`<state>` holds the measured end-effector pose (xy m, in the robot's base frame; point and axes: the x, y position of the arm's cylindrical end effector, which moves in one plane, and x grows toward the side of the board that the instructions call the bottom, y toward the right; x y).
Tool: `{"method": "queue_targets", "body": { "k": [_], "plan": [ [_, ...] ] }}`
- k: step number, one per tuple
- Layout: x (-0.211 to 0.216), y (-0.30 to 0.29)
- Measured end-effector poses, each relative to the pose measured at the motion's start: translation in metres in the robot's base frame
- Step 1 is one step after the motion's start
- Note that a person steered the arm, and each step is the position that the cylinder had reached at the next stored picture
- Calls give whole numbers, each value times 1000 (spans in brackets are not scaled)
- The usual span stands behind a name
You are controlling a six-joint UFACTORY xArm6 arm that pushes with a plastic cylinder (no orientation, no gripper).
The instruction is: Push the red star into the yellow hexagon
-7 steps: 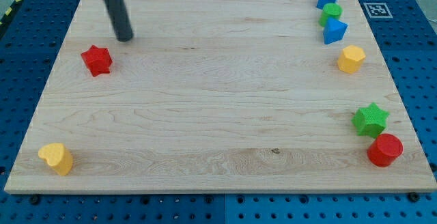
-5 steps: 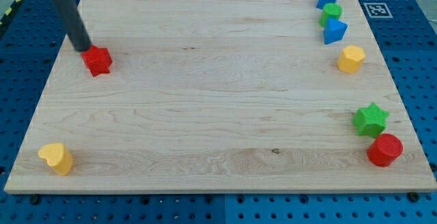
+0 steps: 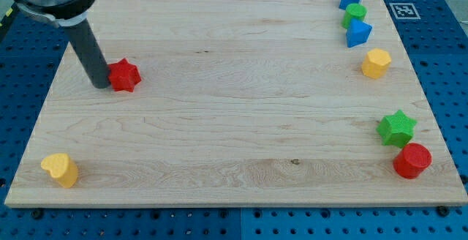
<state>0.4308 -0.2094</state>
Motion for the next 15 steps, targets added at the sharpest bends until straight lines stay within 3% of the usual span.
{"method": "queue_targets", "body": {
  "k": [2,5,6,7,8,10,12,15],
  "plan": [
    [-9,51],
    [-68,160],
    [-68,181],
    [-61,177],
    [-39,136],
    [-16,142],
    [-8,189],
    [52,286]
  ]
}}
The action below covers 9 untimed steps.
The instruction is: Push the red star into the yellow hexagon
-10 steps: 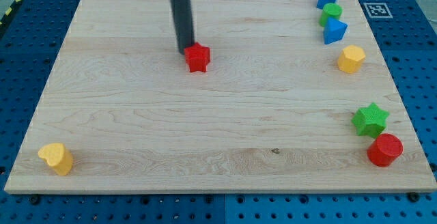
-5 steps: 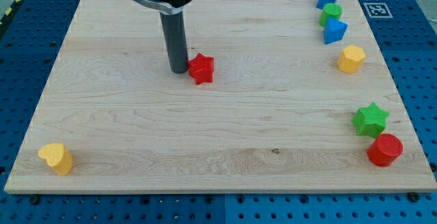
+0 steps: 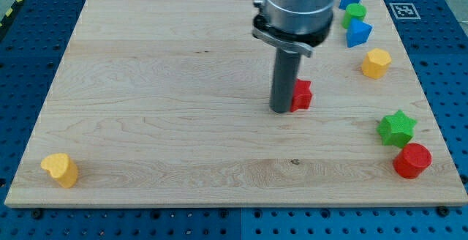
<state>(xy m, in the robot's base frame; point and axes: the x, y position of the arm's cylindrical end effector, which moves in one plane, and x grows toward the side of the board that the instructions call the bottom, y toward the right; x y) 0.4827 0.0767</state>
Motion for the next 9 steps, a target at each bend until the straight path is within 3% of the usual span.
{"method": "queue_targets", "body": {
  "k": [2,5,9],
  "plan": [
    [-2,15],
    [-58,11],
    [-54,62]
  ]
}}
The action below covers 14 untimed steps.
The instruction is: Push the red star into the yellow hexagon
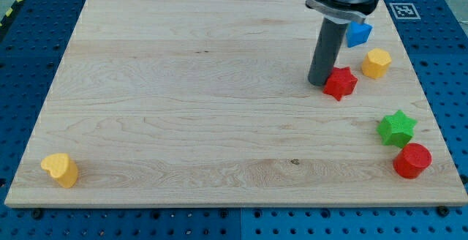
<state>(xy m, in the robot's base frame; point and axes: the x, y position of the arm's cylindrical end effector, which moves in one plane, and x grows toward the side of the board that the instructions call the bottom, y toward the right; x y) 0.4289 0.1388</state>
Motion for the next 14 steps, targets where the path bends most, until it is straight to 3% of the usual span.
{"method": "queue_targets", "body": {
  "k": [4,5,6,10,14],
  "plan": [
    [18,34],
    [52,24],
    [57,26],
    [57,81],
    [51,84]
  ]
}}
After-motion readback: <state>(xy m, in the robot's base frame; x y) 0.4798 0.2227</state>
